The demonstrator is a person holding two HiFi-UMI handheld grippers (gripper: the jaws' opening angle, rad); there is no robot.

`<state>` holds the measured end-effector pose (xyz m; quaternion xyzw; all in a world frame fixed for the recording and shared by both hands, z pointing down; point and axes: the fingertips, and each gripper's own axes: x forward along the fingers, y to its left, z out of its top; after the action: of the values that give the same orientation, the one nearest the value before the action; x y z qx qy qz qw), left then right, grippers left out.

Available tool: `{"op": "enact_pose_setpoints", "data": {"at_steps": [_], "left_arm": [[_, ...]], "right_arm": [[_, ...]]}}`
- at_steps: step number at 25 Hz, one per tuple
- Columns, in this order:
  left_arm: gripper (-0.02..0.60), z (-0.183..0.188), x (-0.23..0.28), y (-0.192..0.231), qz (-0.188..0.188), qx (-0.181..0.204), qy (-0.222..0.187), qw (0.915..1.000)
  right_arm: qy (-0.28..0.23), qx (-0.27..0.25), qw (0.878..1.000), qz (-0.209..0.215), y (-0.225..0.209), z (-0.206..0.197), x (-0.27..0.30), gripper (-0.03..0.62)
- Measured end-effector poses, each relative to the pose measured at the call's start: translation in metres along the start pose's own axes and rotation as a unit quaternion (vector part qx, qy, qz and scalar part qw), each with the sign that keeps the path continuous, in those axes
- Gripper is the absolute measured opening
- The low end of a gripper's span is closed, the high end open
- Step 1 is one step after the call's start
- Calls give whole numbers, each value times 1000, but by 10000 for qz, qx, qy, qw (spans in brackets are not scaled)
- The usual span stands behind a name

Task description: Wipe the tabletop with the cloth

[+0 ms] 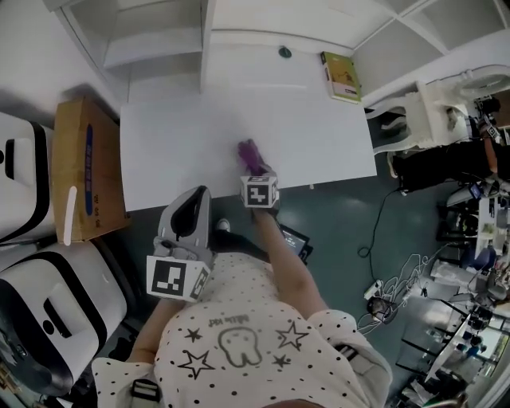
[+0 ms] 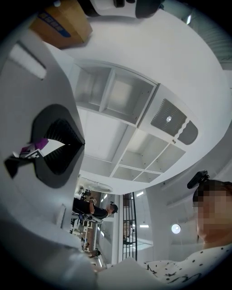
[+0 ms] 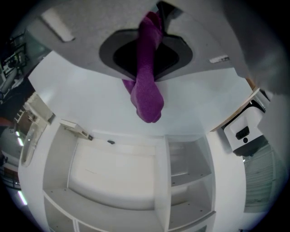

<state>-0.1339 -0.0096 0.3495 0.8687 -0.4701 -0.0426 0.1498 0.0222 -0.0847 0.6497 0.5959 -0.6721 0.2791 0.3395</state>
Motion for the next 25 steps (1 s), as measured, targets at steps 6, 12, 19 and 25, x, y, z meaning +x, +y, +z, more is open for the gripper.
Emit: {"op": "enact_pose_setpoints", "data": {"at_steps": [6, 12, 19, 25], "left_arm": [[-6, -13, -9, -28, -35, 54, -42, 10000], [-6, -25, -21, -41, 1, 85, 57, 9999], [-6, -25, -37, -40, 182, 127, -5, 9998], [-6, -19, -45, -21, 223, 105, 8, 9997]], "right_arm": [[96, 416, 9989, -216, -48, -30, -6, 64], [-15, 504, 9987, -36, -52, -27, -6, 64], [-318, 374, 9988, -37, -45, -19, -6, 64], [-283, 380, 9984, -306, -41, -20, -6, 64]]}}
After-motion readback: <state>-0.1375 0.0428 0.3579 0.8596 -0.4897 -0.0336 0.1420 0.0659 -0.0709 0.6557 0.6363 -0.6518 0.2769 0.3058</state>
